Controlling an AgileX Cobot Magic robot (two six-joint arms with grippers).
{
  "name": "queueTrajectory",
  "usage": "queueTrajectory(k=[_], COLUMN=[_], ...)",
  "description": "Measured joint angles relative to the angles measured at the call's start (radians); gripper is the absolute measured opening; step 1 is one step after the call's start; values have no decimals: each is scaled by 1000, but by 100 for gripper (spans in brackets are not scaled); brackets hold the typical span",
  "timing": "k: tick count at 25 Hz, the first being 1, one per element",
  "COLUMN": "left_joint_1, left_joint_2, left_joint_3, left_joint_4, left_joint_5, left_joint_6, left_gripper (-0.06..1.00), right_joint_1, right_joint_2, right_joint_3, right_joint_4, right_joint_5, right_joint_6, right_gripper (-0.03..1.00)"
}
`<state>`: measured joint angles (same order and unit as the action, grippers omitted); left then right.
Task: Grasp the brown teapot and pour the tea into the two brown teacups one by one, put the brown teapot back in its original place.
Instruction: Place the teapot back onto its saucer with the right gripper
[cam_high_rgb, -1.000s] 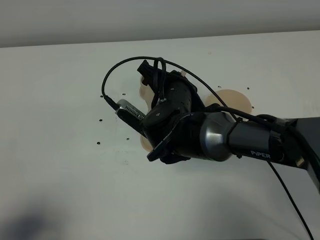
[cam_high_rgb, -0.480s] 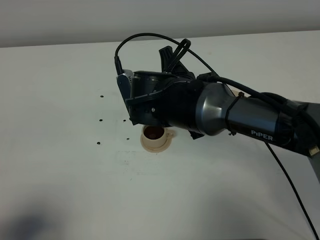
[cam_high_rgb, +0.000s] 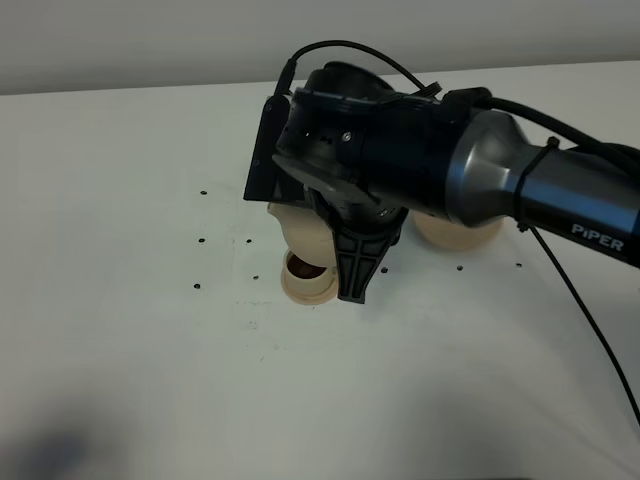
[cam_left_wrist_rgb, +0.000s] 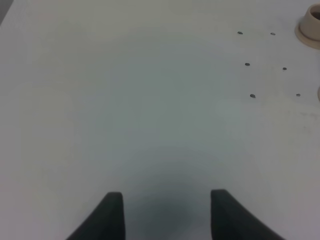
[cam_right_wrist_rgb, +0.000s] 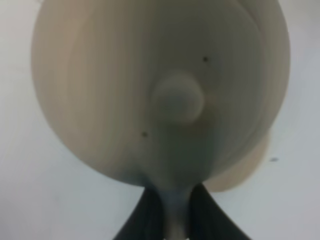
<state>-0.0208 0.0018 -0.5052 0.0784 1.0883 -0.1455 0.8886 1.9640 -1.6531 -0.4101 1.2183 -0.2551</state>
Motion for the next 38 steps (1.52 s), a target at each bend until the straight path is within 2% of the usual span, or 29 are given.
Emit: queueTrajectory(k=[5,13,15,21,29,38], left_joint_1=[0,0,0,0,0,0], left_joint_2=[0,0,0,0,0,0], left_joint_3=[0,0,0,0,0,0], left_joint_4=[0,0,0,0,0,0], left_joint_5=[0,0,0,0,0,0], left_joint_6=[0,0,1,1,1,1], left_gripper=[43,43,43,43,43,43], right_joint_1=[-46,-77,-78,-78,-98,-99], right_joint_2=[-29,-32,-45,-127,-131,-118], right_joint_3=[-1,85,139,335,468,511], right_joint_4=[155,222,222,188,173,172], right_joint_5=[3,3,-6,-177,-368,-400], right_joint_6=[56,86,97,169,194,216], right_gripper=[10,10,10,10,10,10])
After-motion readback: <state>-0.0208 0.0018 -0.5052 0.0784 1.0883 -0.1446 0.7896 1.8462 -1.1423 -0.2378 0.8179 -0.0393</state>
